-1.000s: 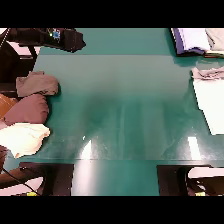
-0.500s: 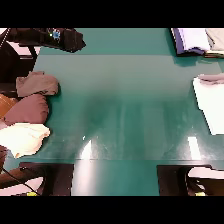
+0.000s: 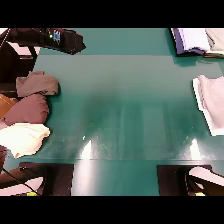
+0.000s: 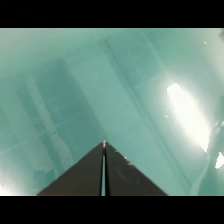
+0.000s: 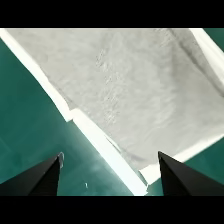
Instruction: Fold the shirts.
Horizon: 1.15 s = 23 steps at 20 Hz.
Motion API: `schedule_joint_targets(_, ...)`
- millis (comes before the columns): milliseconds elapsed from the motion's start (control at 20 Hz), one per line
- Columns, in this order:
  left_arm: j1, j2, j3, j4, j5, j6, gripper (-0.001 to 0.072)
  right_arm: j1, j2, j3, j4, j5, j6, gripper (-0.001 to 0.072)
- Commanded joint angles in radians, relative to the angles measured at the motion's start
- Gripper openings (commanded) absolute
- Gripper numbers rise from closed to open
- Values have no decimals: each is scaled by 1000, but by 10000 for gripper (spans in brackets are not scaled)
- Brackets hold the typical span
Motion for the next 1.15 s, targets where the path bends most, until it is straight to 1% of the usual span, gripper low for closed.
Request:
schedule_joint_targets(0,-1,0,0,-1,0,2,24,-40,74,-64,120,-16,-11,652)
schedule_joint_targets(100,-1,0,0,-1,2,2,24,15,131,-64,236,-63,-40,648)
schedule_joint_targets(200,0,0,0,5,18,2,24,126,181,-64,298,-114,-40,648)
schedule_joint_targets(400,0,0,0,10,23,2,24,428,232,-64,304,-187,-40,649)
schedule_joint_targets(450,0,0,0,10,24,2,24,507,233,-64,304,-195,-40,623)
schedule_joint_targets(500,0,0,0,10,23,2,25,575,232,-65,300,-201,-41,537)
schedule_joint_targets(600,0,0,0,10,23,2,24,703,232,-65,296,-216,-42,316)
schedule_joint_targets(700,0,0,0,10,24,2,24,799,232,-65,295,-233,-55,11)
schedule_joint_targets(850,0,0,0,10,24,2,24,879,232,-65,296,-256,-60,12)
schedule_joint_targets(1100,0,0,0,10,23,2,24,887,232,-65,297,-255,-60,12)
